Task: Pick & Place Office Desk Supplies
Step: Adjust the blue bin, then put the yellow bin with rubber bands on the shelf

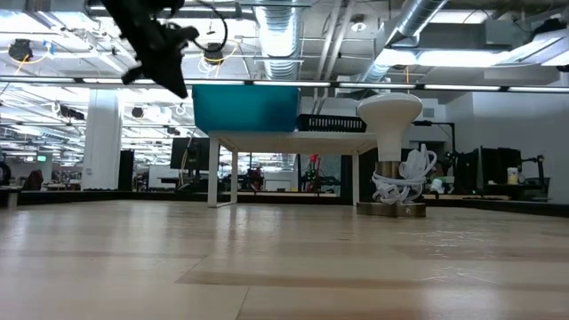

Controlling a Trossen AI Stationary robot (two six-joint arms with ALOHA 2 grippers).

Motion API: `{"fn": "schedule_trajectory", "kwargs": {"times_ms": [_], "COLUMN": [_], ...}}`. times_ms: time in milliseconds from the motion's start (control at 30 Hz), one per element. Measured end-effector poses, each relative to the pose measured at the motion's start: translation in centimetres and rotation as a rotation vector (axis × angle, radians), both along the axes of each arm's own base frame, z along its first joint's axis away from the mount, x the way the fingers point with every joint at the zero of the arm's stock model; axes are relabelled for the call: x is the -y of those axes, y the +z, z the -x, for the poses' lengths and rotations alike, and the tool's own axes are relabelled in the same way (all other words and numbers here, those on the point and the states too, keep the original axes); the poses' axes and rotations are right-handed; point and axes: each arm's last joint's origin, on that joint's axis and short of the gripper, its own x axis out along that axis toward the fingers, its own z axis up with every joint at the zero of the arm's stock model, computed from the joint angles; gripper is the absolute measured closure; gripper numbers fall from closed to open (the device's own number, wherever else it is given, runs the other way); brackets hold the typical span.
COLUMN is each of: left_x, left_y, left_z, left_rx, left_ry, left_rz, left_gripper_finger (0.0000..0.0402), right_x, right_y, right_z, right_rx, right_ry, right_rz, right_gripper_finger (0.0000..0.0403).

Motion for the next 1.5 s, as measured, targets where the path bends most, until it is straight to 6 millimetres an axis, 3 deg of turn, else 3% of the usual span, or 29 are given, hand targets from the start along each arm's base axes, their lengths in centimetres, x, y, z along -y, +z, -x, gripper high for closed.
{"fn": "schedule_trajectory", "kwargs": {"times_ms": [167,333,767,1100,1300,1500], "left_x": [-2.6,-3.8,-5.1,-5.5,-3.9,1.1], "left_y": [-2.5,-3.5,-4.9,-4.3,-2.1,0.5], "left_z": [0.5,-0.2,-2.9,-2.0,-0.1,3.2], "left_rx": [0.044,0.053,0.115,0.132,0.169,0.253], "left_ry": [0.020,-0.012,-0.052,-0.015,-0.016,-0.164], "left_rz": [0.066,0.070,0.079,0.052,0.009,0.096], "left_gripper_finger": [0.0401,0.0401,0.0401,0.0401,0.0401,0.0401], "right_x": [-2.7,-3.9,-4.1,-4.1,-3.3,-3.3], "right_y": [0.2,0.2,0.2,0.1,0.0,-1.8], "right_z": [0.8,1.2,1.4,1.4,1.1,0.4], "right_rx": [0.058,0.059,0.059,0.057,0.048,-0.105], "right_ry": [0.041,0.072,0.079,0.075,0.064,0.229], "right_rz": [0.009,0.032,0.033,0.031,-0.028,-0.214], "right_gripper_finger": [0.0402,0.0403,0.0403,0.0403,0.0403,0.0403]}}
